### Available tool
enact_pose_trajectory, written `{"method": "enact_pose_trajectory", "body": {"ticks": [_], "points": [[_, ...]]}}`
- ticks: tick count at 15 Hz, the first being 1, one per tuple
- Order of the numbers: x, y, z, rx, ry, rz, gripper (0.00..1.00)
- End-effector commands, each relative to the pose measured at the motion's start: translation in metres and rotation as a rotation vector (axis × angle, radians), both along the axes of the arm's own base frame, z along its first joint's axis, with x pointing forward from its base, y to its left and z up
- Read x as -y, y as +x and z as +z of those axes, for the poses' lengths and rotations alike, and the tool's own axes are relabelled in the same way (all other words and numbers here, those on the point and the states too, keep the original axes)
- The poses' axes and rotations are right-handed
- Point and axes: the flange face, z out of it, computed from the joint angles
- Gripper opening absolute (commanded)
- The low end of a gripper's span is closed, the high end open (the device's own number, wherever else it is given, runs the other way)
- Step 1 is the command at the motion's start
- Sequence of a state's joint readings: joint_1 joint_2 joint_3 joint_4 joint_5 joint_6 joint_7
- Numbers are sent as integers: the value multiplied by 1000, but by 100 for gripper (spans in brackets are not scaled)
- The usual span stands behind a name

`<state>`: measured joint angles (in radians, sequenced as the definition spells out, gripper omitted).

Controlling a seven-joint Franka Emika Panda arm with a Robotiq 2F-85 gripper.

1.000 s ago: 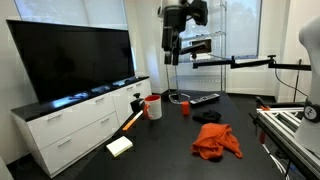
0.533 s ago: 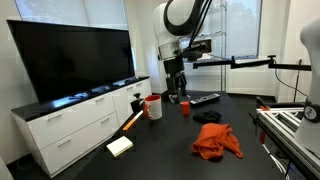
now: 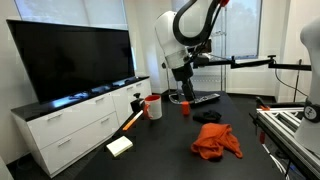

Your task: Use the orange towel to wipe the surface

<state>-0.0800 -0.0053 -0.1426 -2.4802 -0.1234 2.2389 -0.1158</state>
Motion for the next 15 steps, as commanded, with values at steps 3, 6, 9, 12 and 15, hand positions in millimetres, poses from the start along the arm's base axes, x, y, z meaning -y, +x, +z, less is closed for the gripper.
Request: {"method": "enact_pose_trajectory", "body": {"ticks": [3, 6, 9, 12, 15], "points": [[0, -7, -8, 19, -28, 86, 100], [-2, -12, -8, 33, -20, 171, 100], [-10, -35, -25, -4, 1, 336, 100], [-18, -62, -43, -53, 39, 472, 100], [-24, -80, -55, -63, 66, 604, 100]]}}
